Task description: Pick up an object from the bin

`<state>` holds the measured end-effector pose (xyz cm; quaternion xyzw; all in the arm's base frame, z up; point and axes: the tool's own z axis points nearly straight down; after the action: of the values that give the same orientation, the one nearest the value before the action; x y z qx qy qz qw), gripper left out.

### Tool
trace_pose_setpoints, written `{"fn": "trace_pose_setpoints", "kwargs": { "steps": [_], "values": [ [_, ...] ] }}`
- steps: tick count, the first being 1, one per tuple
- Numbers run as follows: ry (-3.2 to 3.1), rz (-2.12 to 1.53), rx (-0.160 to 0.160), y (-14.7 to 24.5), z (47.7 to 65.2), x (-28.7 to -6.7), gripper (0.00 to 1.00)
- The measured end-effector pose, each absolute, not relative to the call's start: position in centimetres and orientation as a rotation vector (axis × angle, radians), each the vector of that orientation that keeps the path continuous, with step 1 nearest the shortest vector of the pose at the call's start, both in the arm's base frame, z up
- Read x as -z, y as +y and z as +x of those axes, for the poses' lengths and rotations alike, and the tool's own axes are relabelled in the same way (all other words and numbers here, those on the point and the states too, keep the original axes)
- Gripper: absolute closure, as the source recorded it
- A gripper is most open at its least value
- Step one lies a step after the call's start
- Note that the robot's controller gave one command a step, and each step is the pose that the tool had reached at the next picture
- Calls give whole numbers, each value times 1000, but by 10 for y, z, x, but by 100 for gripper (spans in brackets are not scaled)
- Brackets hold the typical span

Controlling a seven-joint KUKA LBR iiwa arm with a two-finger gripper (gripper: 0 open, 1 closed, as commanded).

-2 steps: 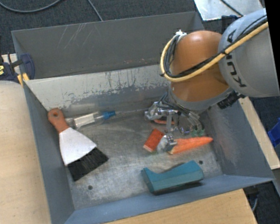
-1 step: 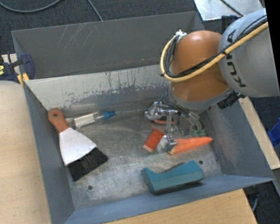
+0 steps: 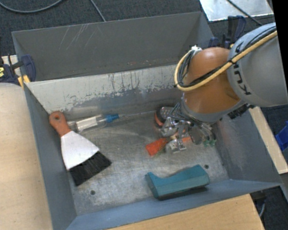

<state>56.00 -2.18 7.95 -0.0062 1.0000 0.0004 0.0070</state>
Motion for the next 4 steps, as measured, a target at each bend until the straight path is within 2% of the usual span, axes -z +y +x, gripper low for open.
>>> {"fn": "trace_pose_setpoints", "kwargs": {
  "steps": [1,2,3,4],
  "values": [
    [3127,-19,-2,-22,560,-79,100],
    [3161,-99,-23,-53,589,-78,100],
    [3171,-131,30,-58,611,-79,0],
    [3172,-128,27,-58,611,-79,0]
  ]
}}
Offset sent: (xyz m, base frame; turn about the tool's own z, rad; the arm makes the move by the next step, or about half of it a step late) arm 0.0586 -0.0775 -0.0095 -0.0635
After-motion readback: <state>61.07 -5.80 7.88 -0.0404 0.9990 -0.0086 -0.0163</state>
